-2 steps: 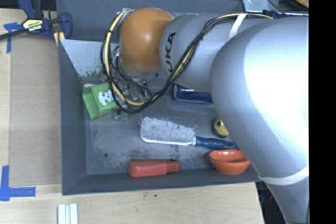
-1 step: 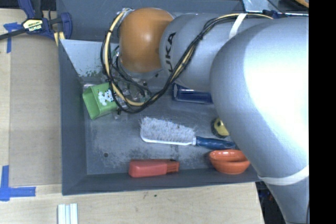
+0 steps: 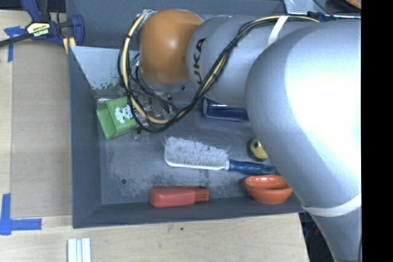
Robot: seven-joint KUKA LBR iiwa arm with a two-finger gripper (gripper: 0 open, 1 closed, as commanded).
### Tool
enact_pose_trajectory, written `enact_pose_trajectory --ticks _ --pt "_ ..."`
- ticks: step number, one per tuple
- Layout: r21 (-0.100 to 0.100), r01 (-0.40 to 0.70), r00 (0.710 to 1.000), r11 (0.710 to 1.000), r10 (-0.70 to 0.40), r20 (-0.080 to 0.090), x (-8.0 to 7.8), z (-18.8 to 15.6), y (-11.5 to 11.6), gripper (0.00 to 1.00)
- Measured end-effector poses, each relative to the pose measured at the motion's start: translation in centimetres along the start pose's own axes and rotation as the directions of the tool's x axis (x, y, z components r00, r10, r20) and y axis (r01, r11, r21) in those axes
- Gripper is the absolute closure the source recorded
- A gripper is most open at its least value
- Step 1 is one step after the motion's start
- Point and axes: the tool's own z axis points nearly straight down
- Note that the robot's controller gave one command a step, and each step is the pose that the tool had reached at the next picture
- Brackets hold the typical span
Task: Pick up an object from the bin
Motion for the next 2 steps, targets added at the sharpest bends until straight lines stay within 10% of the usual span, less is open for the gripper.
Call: enact_pose_trajectory --ticks 2 --pt "0.0 0.0 1.0 1.0 0.0 0.0 0.0 0.0 0.0 0.0"
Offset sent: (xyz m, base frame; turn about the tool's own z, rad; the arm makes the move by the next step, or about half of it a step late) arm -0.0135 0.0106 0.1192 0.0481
